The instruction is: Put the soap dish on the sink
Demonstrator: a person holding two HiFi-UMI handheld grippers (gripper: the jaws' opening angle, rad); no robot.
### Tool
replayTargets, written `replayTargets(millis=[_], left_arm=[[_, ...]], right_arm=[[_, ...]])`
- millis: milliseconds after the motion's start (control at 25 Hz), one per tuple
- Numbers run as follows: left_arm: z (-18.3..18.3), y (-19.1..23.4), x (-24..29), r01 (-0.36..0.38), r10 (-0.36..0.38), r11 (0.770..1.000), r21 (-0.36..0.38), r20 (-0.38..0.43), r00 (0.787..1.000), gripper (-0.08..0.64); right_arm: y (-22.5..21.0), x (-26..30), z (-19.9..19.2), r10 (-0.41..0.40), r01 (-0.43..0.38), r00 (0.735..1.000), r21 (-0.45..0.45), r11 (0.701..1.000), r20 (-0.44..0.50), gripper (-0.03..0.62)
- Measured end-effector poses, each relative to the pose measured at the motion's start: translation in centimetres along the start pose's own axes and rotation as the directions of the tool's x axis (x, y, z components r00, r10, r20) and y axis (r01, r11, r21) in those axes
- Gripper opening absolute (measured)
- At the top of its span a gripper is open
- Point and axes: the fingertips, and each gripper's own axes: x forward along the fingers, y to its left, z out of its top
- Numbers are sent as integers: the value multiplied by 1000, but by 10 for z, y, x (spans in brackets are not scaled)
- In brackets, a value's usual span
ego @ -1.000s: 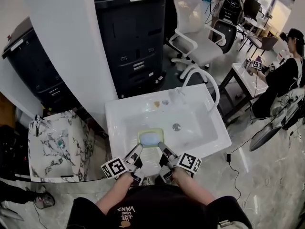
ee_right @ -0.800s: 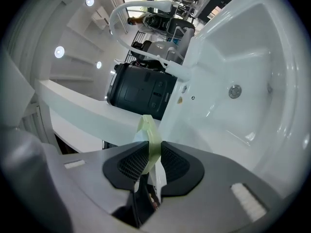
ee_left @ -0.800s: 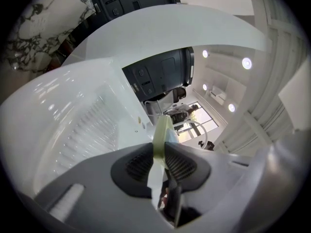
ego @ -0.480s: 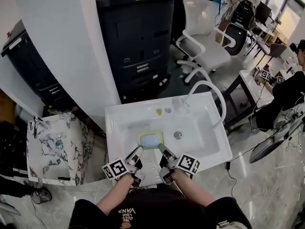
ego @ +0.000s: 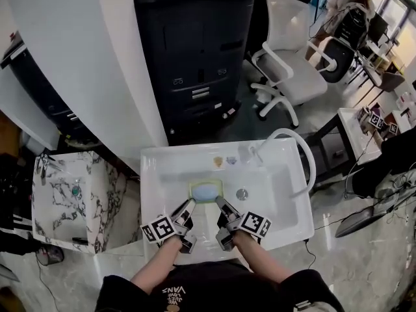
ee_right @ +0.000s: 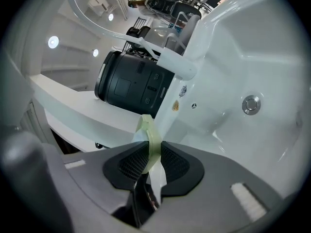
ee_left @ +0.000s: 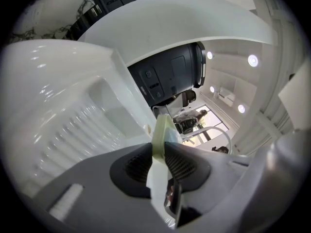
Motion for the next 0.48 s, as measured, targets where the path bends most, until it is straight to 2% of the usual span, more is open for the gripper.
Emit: replayTargets(millis=[480], left_arm=[[16, 32, 33, -55, 55, 998, -10, 16, 998, 121]], right_arm=[[-28, 40, 18, -22, 23, 999, 9, 1000, -35, 77]])
